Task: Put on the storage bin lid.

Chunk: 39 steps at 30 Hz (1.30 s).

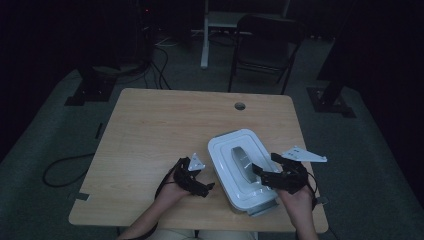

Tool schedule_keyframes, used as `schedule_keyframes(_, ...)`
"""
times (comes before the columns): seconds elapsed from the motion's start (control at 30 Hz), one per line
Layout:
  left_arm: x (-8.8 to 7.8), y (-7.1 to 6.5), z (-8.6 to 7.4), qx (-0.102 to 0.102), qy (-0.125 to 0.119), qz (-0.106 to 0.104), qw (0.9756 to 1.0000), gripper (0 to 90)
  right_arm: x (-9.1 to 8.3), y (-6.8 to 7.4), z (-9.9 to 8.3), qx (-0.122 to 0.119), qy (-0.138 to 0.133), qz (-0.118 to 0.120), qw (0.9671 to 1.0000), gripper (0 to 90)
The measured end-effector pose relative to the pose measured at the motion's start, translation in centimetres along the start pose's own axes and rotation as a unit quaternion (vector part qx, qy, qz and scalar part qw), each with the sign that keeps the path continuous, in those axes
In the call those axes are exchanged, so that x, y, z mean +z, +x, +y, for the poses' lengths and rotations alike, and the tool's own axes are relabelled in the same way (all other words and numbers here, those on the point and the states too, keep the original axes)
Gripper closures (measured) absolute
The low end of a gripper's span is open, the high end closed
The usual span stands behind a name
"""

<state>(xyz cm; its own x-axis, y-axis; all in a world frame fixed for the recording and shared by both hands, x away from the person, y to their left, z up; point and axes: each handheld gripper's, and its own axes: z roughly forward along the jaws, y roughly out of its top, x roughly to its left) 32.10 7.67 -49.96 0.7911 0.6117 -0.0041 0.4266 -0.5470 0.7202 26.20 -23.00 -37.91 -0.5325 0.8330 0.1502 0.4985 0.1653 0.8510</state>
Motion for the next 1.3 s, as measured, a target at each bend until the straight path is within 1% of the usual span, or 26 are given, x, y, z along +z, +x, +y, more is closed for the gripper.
schedule_keyframes(0.03, 0.0, 0.0, 0.1, -0.001, -0.002, -0.002, 1.0, 0.3, -0.2, -0.4, 0.0, 0.001, -0.006, -0.003, 1.0, 13.0)
schedule_keyframes(0.07, 0.0, 0.0, 0.1, -0.002, -0.003, -0.004, 1.0, 0.4, -0.4, -0.9, 0.0, 0.004, -0.014, -0.013, 0.9998, 14.5)
schedule_keyframes(0.1, 0.0, -0.1, 0.2, -0.001, -0.002, -0.004, 1.0, 0.4, -0.5, -1.3, 0.0, 0.002, -0.019, -0.019, 0.9996, 14.1)
schedule_keyframes(0.13, 0.0, -0.1, 0.2, -0.002, -0.004, -0.004, 1.0, 0.4, -0.5, -1.8, -0.1, -0.004, -0.021, -0.018, 0.9996, 13.7)
schedule_keyframes(0.17, 0.0, -0.2, 0.2, -0.001, -0.004, -0.005, 1.0, 0.3, -0.5, -2.3, -0.2, -0.006, -0.031, -0.024, 0.9992, 13.7)
schedule_keyframes(0.2, -0.1, -0.2, 0.3, 0.0, -0.003, -0.005, 1.0, 0.3, -0.4, -2.8, -0.4, -0.009, -0.044, -0.035, 0.9984, 13.6)
schedule_keyframes(0.23, -0.1, -0.2, 0.3, 0.001, -0.004, -0.006, 1.0, 0.4, -0.3, -3.4, -0.6, -0.01, -0.049, -0.039, 0.998, 13.5)
schedule_keyframes(0.3, -0.1, -0.2, 0.3, -0.001, -0.006, -0.008, 0.9999, 0.4, -0.1, -4.5, -0.9, -0.003, -0.053, -0.041, 0.9977, 13.5)
schedule_keyframes(0.37, -0.2, -0.2, 0.4, -0.001, -0.006, -0.008, 0.9999, 0.4, 0.2, -5.5, -1.2, 0.003, -0.049, -0.051, 0.9975, 13.4)
schedule_keyframes(0.43, -0.2, -0.2, 0.4, -0.003, -0.008, -0.009, 0.9999, 0.3, 0.4, -6.5, -1.6, 0.006, -0.052, -0.059, 0.9969, 13.2)
schedule_keyframes(0.5, -0.3, -0.2, 0.5, -0.003, -0.01, -0.011, 0.9999, 0.4, 0.6, -7.3, -1.9, 0.007, -0.044, -0.071, 0.9965, 13.0)
schedule_keyframes(0.57, -0.3, -0.2, 0.5, -0.003, -0.01, -0.01, 0.9999, 0.4, 0.9, -8.1, -2.4, 0.007, -0.043, -0.082, 0.9957, 13.0)
schedule_keyframes(0.63, -0.3, -0.3, 0.6, -0.003, -0.011, -0.011, 0.9999, 0.4, 1.2, -8.9, -3.0, 0.016, -0.045, -0.087, 0.9951, 13.1)
schedule_keyframes(0.7, -0.3, -0.3, 0.7, -0.005, -0.014, -0.012, 0.9998, 0.4, 1.5, -9.8, -3.6, 0.029, -0.043, -0.095, 0.9941, 13.1)
schedule_keyframes(0.8, -0.3, -0.3, 0.8, -0.005, -0.016, -0.013, 0.9998, 0.4, 1.9, -10.9, -4.6, 0.039, -0.033, -0.119, 0.9915, 13.1)
schedule_keyframes(0.87, -0.3, -0.4, 0.8, -0.005, -0.017, -0.014, 0.9997, 0.4, 2.2, -11.6, -5.3, 0.048, -0.027, -0.124, 0.9907, 13.1)
schedule_keyframes(0.9, -0.2, -0.5, 0.9, -0.004, -0.017, -0.015, 0.9997, 0.4, 2.4, -11.9, -5.8, 0.052, -0.026, -0.123, 0.9908, 13.1)
schedule_keyframes(0.93, -0.2, -0.5, 0.9, -0.003, -0.017, -0.014, 0.9998, 0.4, 2.6, -12.1, -6.2, 0.054, -0.021, -0.119, 0.9912, 13.1)
schedule_keyframes(0.97, -0.2, -0.5, 1.0, -0.002, -0.016, -0.015, 0.9998, 0.4, 2.9, -12.3, -6.7, 0.056, -0.014, -0.12, 0.991, 13.1)
schedule_keyframes(1.03, -0.1, -0.6, 1.1, -0.003, -0.017, -0.016, 0.9997, 0.4, 3.5, -12.3, -7.6, 0.055, -0.001, -0.123, 0.9909, 13.1)
schedule_keyframes(1.1, 0.0, -0.6, 1.1, -0.002, -0.016, -0.016, 0.9997, 0.4, 4.1, -12.3, -8.3, 0.059, 0.009, -0.116, 0.9914, 13.1)
schedule_keyframes(1.17, 0.1, -0.7, 1.2, -0.001, -0.015, -0.016, 0.9998, 0.4, 4.6, -12.1, -8.9, 0.06, 0.018, -0.105, 0.9925, 13.1)
schedule_keyframes(1.23, 0.2, -0.6, 1.3, 0.002, -0.012, -0.012, 0.9999, 0.4, 5.2, -11.6, -9.3, 0.054, 0.026, -0.094, 0.9937, 13.0)
schedule_keyframes(1.3, 0.2, -0.5, 1.2, -0.004, -0.013, -0.013, 0.9998, 0.4, 5.8, -11.0, -9.6, 0.047, 0.032, -0.084, 0.9949, 12.7)
